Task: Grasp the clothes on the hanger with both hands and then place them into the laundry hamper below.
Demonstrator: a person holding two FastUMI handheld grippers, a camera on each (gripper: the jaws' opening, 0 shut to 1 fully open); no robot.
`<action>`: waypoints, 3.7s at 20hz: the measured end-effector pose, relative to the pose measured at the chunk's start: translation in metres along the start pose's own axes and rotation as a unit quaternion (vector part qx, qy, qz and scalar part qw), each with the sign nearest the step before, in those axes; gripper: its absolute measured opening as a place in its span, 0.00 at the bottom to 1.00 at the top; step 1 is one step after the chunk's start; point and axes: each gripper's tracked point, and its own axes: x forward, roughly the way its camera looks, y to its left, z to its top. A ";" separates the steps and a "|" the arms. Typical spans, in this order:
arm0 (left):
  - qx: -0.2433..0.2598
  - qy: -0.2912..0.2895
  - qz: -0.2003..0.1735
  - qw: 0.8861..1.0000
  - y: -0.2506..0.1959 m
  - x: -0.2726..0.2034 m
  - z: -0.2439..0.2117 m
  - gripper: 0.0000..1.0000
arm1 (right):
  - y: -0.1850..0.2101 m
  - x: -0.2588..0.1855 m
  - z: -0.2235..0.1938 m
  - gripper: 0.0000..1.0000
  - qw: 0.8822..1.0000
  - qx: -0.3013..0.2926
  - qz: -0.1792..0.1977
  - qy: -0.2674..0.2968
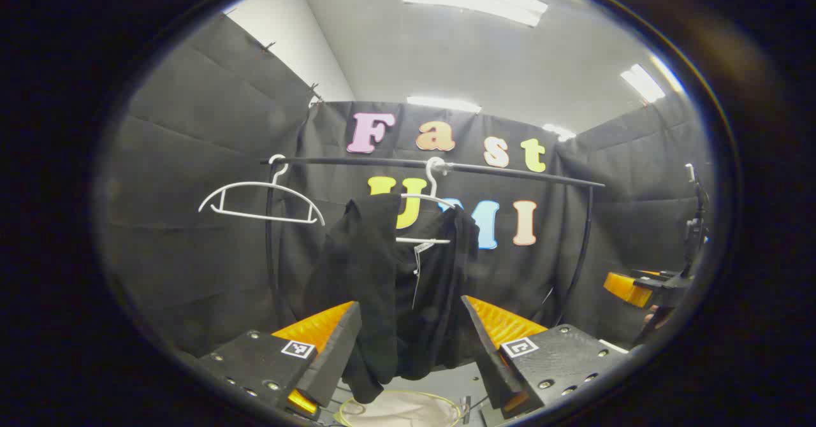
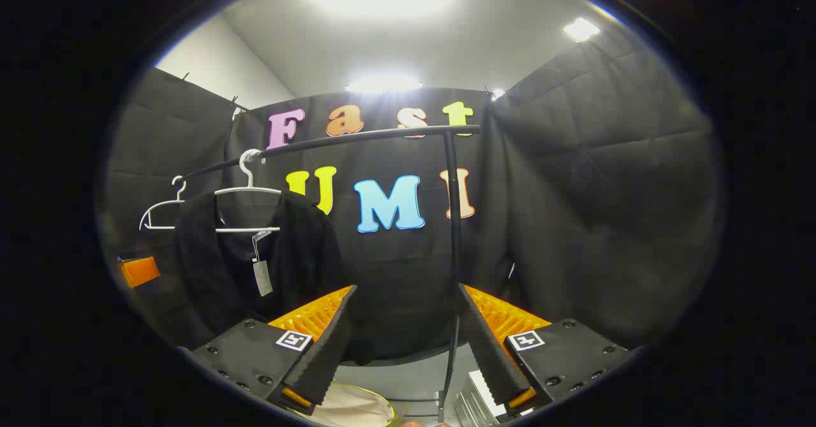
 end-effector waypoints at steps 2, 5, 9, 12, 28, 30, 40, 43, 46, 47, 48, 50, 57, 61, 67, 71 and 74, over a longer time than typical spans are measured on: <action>0.004 0.002 0.002 1.000 0.002 -0.001 -0.003 0.90 | -0.001 0.000 -0.002 0.96 1.000 0.000 -0.001 0.002; 0.001 0.004 0.005 1.000 0.003 -0.001 -0.006 0.90 | 0.002 0.001 -0.008 0.96 1.000 0.003 0.003 0.009; 0.004 0.005 0.009 1.000 0.007 -0.001 -0.006 0.89 | 0.008 0.002 -0.009 0.96 1.000 0.002 0.011 0.014; 0.008 0.002 0.015 1.000 0.011 -0.004 -0.004 0.90 | 0.019 0.004 -0.008 0.94 1.000 -0.002 0.023 0.018; 0.020 0.020 0.063 0.998 0.019 0.049 -0.003 0.90 | 0.033 0.060 -0.011 0.94 0.998 -0.008 0.043 0.035; 0.029 0.015 0.091 0.995 0.023 0.061 0.002 0.90 | 0.034 0.076 -0.013 0.96 0.998 -0.008 0.051 0.035; 0.028 0.029 0.183 0.982 0.041 0.128 -0.005 0.90 | 0.048 0.148 -0.028 0.96 0.991 -0.001 0.126 0.044; 0.033 0.029 0.201 0.979 0.041 0.145 -0.008 0.90 | 0.049 0.163 -0.037 0.94 0.988 -0.001 0.148 0.049; 0.042 0.026 0.223 0.973 0.046 0.163 -0.012 0.90 | 0.050 0.179 -0.045 0.94 0.984 0.003 0.168 0.053; 0.042 0.023 0.231 0.972 0.049 0.169 -0.013 0.90 | 0.049 0.183 -0.050 0.94 0.983 0.004 0.175 0.055; 0.040 0.023 0.237 0.970 0.050 0.174 -0.014 0.90 | 0.050 0.188 -0.052 0.96 0.982 0.004 0.180 0.057; 0.034 0.021 0.248 0.968 0.054 0.185 -0.016 0.90 | 0.051 0.202 -0.054 0.96 0.981 0.002 0.188 0.057; 0.032 0.022 0.279 0.959 0.068 0.211 -0.020 0.90 | 0.065 0.239 -0.064 0.94 0.974 -0.006 0.219 0.064; 0.032 0.020 0.287 0.957 0.074 0.219 -0.022 0.90 | 0.072 0.247 -0.067 0.96 0.970 -0.012 0.235 0.066; 0.036 0.021 0.296 0.954 0.083 0.228 -0.021 0.71 | 0.086 0.257 -0.075 0.96 0.960 -0.017 0.267 0.076; 0.032 0.021 0.296 0.954 0.085 0.223 -0.019 0.33 | 0.098 0.252 -0.086 0.96 0.950 -0.021 0.300 0.088; 0.026 0.022 0.287 0.957 0.079 0.215 -0.018 0.05 | 0.114 0.244 -0.093 0.96 0.939 -0.020 0.330 0.097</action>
